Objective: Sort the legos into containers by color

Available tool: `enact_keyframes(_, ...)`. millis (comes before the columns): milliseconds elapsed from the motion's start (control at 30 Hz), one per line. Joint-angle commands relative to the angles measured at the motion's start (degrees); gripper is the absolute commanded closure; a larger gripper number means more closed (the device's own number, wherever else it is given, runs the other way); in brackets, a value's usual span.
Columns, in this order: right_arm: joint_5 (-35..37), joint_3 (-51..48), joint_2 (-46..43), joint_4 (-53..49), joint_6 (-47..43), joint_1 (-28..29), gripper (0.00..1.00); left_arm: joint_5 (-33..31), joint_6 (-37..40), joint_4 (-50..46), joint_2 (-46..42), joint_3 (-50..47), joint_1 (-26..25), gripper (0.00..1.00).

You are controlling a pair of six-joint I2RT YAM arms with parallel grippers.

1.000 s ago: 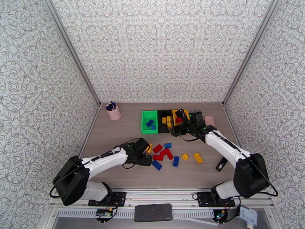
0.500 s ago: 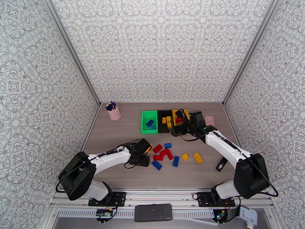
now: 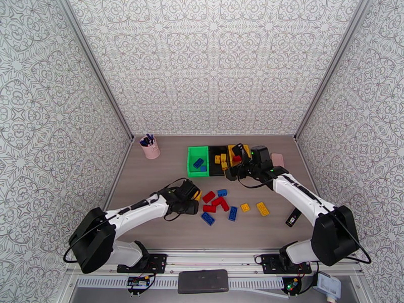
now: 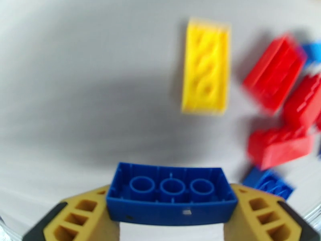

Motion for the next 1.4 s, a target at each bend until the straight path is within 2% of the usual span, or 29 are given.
enact_keyframes(0, -1.34, -1.32, -1.31, 2.05, 1.43, 1.23, 0.06, -4.24, 2.48, 9.49, 1.68, 5.16, 2.01, 0.36)
enact_keyframes(267, 0.52, -2.1, -2.79, 1.74, 1.48, 2.25, 0.06, -5.99, 5.89, 17.33, 11.12, 15.35, 8.18, 0.36)
enact_keyframes(633, 1.12, -3.03, -3.97, 1.6, 1.9, 2.26, 0.06, -3.39, 10.52, 18.56, 27.94, 30.53, 14.34, 0.35)
enact_keyframes(800, 1.77, -3.29, -4.73, 1.16, 2.1, 2.33, 0.06, -3.23, 12.1, 17.55, 31.18, 35.58, 14.69, 0.26)
enact_keyframes(1033, 7.07, -1.24, -2.53, -2.63, 5.39, 2.72, 0.07, -1.03, 13.09, 18.3, 26.22, 33.0, 14.55, 0.03)
enact_keyframes(1233, 16.33, 1.86, 1.72, -7.86, 12.16, 5.7, 0.08, 4.08, 17.37, 24.14, 13.68, 21.21, 13.88, 0.0)
enact_keyframes(1367, 20.33, 3.02, 4.75, -9.4, 17.14, 8.44, 0.08, 11.39, 22.72, 29.15, 3.72, 10.62, 13.99, 0.0)
